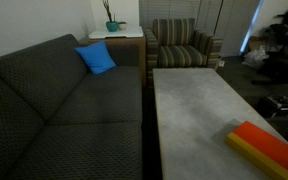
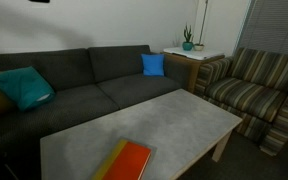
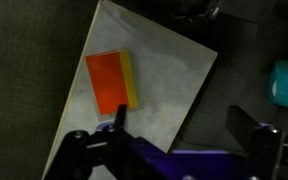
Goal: Open the first cover of the book
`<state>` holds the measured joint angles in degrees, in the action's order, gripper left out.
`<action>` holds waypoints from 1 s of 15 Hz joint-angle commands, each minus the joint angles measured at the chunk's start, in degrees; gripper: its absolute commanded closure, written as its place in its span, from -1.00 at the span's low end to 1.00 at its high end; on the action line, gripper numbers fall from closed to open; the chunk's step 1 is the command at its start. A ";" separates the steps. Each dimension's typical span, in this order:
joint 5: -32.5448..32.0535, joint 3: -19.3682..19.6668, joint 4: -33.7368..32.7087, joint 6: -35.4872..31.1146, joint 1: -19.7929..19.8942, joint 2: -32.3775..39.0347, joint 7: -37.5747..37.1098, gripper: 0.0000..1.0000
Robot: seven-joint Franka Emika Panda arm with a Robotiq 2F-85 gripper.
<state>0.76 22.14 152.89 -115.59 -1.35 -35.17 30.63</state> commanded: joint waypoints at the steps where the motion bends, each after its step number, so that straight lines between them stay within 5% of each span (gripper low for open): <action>1: 1.11 -1.68 -0.06 0.11 1.75 0.41 0.93 -1.00; 15: 4.72 -0.18 -0.22 -5.16 0.32 8.60 7.48 -1.00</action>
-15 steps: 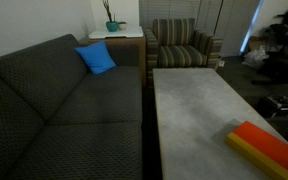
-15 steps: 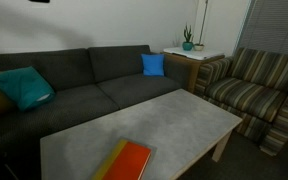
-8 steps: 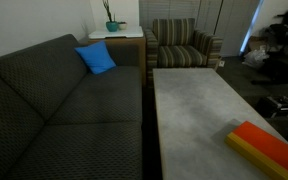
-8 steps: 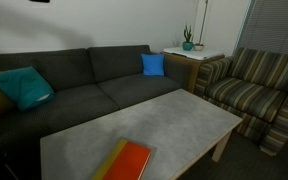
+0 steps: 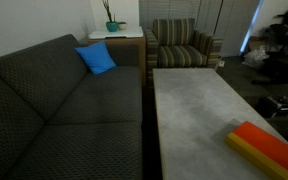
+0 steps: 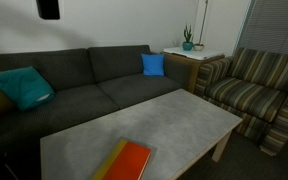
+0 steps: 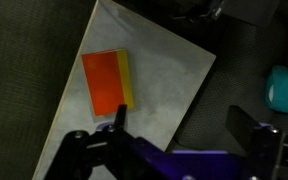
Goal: Open the first cover of the book
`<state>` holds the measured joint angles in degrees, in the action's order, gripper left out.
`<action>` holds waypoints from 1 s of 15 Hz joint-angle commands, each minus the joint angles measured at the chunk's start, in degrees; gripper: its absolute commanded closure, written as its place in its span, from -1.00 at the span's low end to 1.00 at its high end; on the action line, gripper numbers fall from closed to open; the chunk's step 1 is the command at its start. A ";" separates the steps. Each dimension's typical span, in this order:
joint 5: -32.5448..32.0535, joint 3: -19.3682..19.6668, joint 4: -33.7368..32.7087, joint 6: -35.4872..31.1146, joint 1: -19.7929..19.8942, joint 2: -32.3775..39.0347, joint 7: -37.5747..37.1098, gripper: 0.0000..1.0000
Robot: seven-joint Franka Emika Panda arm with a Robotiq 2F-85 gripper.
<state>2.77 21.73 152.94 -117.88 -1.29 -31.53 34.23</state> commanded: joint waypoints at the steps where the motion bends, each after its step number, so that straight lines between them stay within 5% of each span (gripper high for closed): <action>1: 3.67 0.34 -0.34 -3.77 0.21 6.88 4.99 -1.00; 11: 13.41 -2.40 -3.27 -10.90 2.28 29.56 13.94 -1.00; 15: 8.95 -5.37 -7.42 -8.76 5.57 38.70 18.23 -1.00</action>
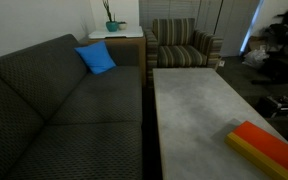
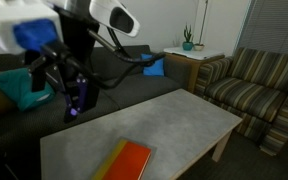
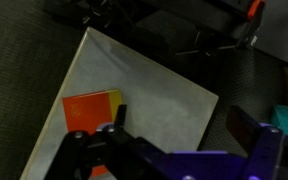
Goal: Open the first cover of the book
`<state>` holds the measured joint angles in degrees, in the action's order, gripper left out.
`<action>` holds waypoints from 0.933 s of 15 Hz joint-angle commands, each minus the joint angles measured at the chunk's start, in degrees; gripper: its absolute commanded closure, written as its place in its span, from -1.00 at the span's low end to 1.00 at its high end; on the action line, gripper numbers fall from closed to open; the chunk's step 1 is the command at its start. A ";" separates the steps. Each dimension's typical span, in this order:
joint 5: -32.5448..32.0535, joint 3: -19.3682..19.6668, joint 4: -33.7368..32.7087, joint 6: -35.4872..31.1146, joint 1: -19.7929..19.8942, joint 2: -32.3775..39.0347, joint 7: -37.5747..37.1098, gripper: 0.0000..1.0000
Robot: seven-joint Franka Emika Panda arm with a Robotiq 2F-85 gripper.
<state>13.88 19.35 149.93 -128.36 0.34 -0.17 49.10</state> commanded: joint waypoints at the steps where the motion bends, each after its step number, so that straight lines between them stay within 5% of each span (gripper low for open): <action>1: -0.81 -4.26 -0.87 0.19 4.33 2.03 0.78 -1.00; 9: -1.98 -5.55 -3.79 0.39 5.90 7.10 1.72 -1.00; 14: 4.64 -9.03 -8.69 -19.17 9.20 17.61 -2.04 -1.00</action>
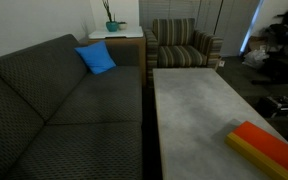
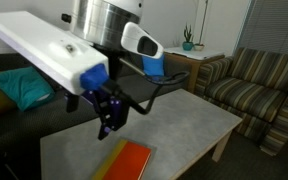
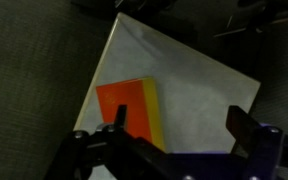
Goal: Open the first cover of the book
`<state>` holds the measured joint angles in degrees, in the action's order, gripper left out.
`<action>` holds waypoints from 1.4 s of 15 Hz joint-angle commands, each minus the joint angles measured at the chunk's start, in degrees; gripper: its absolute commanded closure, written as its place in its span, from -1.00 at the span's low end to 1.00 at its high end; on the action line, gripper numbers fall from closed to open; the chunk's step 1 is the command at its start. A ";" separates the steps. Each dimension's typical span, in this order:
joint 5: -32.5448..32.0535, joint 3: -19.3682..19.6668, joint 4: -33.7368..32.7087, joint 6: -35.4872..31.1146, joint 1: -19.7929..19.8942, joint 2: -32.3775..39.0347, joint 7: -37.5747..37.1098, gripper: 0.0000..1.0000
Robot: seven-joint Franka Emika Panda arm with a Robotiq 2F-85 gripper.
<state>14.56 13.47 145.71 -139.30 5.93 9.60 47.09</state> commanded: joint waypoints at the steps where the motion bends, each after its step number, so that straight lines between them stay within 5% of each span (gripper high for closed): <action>1: 4.56 -4.13 -5.83 -10.95 4.65 10.15 -1.08 -1.00; 3: 6.12 -6.80 -9.70 -12.79 7.71 14.86 -1.98 -1.00; 7: 12.20 -15.34 -19.35 -3.31 17.71 22.46 2.71 -1.00; 8: 8.03 -13.15 -14.25 -7.54 14.26 18.66 -0.99 -1.00; 15: 9.71 -15.39 -19.60 -5.00 17.35 23.48 1.09 -1.00; 21: 5.16 -14.57 -31.17 -9.57 16.29 36.57 -5.48 -1.00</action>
<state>23.01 -1.10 121.93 -148.14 22.19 38.53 44.25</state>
